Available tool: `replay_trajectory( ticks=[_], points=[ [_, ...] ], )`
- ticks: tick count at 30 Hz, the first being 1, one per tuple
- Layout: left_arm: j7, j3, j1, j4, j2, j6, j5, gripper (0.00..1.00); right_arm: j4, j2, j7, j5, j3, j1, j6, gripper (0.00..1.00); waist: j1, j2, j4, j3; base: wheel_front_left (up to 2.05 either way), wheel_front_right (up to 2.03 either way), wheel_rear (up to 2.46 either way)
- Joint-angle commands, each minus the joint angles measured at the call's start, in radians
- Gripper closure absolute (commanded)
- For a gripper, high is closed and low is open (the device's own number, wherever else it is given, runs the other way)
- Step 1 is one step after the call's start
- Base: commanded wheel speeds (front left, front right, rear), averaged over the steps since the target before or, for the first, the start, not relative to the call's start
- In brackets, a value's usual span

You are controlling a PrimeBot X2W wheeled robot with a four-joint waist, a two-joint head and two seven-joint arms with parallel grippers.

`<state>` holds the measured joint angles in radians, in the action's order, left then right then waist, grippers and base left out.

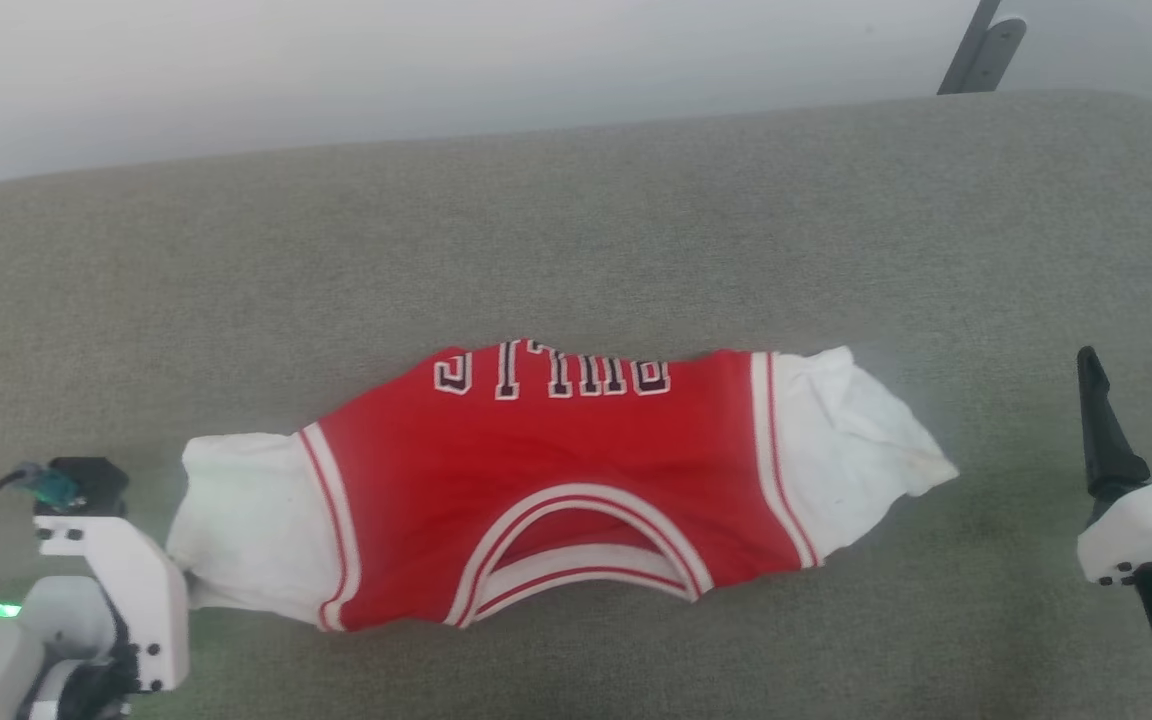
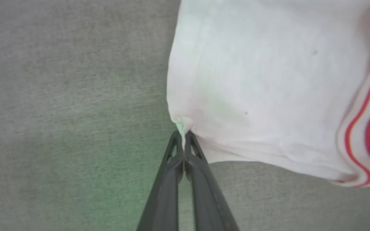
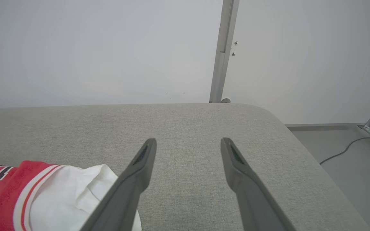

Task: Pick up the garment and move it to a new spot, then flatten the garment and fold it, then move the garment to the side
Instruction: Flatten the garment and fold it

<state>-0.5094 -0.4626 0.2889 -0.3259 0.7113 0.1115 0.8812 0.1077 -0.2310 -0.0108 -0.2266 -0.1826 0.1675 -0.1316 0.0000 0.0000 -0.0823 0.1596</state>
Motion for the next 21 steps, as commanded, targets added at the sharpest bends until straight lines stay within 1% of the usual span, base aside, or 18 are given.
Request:
replay_trajectory(
  ticks=[1,6,7,9,10,14,21],
  points=[
    [-0.004,0.008,-0.012,0.0,0.008,0.007,0.012,1.0,0.003,0.0,-0.007,-0.011,0.005,-0.008,0.002,0.0,0.0,0.0,0.002,0.001,0.0,0.0,0.0],
    [-0.007,0.019,-0.018,0.001,0.012,0.006,0.026,1.0,0.009,-0.008,-0.015,-0.025,0.01,0.0,0.002,0.0,0.0,0.0,0.01,0.004,0.0,0.0,0.0],
    [-0.005,0.017,-0.015,0.0,0.011,0.004,0.025,0.69,0.01,-0.01,-0.013,-0.028,0.014,0.004,0.002,0.0,0.0,0.0,0.011,0.005,0.0,0.0,0.0],
    [-0.003,0.015,-0.01,-0.001,0.009,0.001,0.024,0.22,0.008,-0.011,-0.009,-0.033,0.017,0.011,0.002,0.0,0.0,0.0,0.012,0.006,0.0,0.0,0.0],
    [-0.003,0.013,-0.008,-0.001,0.01,-0.001,0.023,0.0,0.006,-0.011,-0.008,-0.036,0.018,0.013,0.002,0.0,0.0,0.0,0.012,0.006,0.0,0.0,0.0],
    [-0.023,0.015,0.01,0.009,0.019,-0.003,0.03,0.0,-0.006,-0.014,-0.007,-0.04,0.017,0.018,0.002,0.0,0.0,0.0,0.014,0.007,0.0,0.0,0.0],
    [-0.115,-0.007,0.063,0.026,0.039,-0.012,0.034,0.0,-0.033,-0.018,-0.019,-0.052,0.023,0.022,0.002,0.0,0.0,0.0,0.016,0.022,0.0,0.0,0.0]
  ],
)
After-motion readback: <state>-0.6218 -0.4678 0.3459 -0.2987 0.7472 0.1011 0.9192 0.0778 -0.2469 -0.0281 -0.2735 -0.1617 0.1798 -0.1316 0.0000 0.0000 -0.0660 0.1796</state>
